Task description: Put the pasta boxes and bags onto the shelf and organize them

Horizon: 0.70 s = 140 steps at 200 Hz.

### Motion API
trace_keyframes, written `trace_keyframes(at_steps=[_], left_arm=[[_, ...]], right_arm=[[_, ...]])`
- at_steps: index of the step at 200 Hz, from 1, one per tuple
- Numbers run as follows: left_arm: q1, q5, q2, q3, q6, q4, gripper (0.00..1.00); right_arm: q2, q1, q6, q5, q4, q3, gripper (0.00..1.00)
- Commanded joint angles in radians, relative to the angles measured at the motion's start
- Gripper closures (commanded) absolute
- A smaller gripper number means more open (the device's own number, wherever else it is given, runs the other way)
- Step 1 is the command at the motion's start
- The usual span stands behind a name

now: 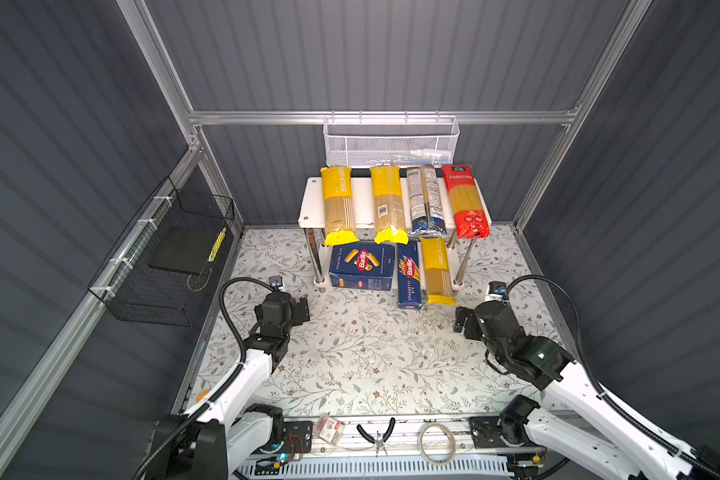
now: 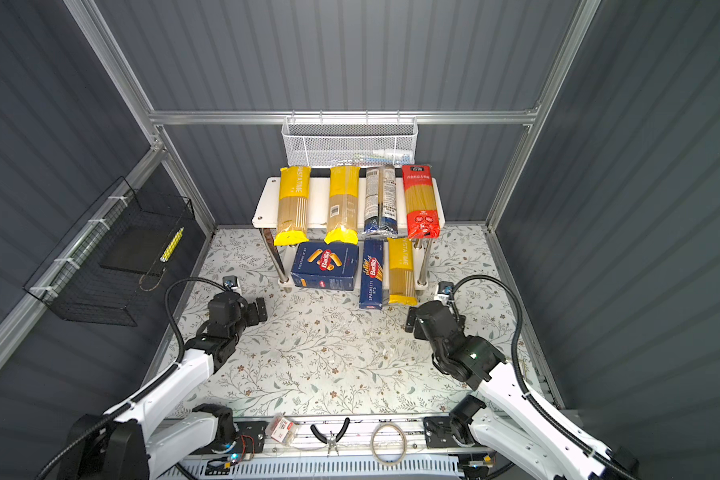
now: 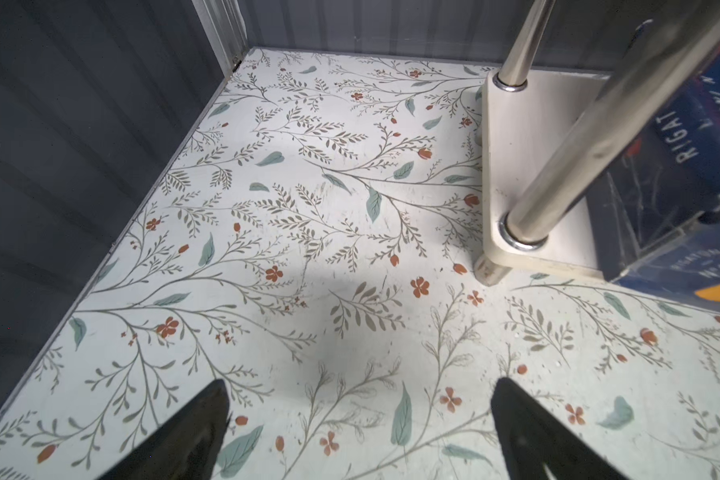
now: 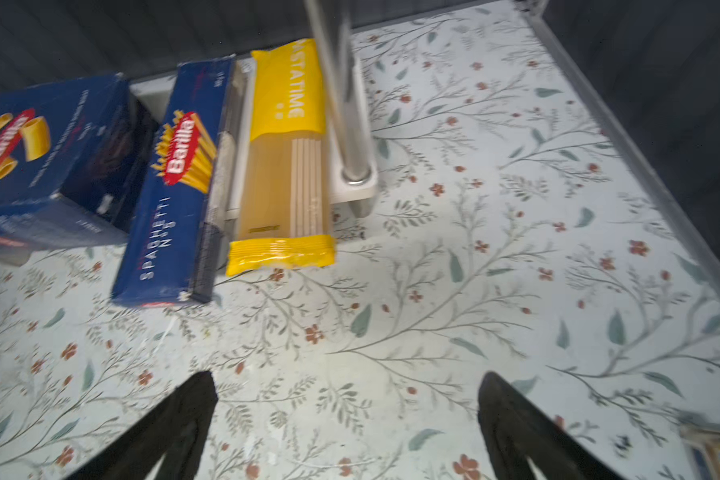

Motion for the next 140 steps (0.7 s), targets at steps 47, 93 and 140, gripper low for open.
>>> trace_keyframes(at_steps=[47,93,140], left_arm=[[0.022,-0.019,0.327,-0.014,0.162,0.431,0.01],[0.076,0.172,0.480,0.061,0.180,0.497,0.01],[0.214,0.310,0.618,-0.067,0.114,0.926,0.01]], right_arm=[[0.143,-0.322,-0.245,0.233,0.468,-0.213,0.01],[0.357,-0.480,-0.432,-0.005,1.093,-0.359,0.01],[0.632,-0.576,-0.509,-0.280,1.520,-0.361,0.01]])
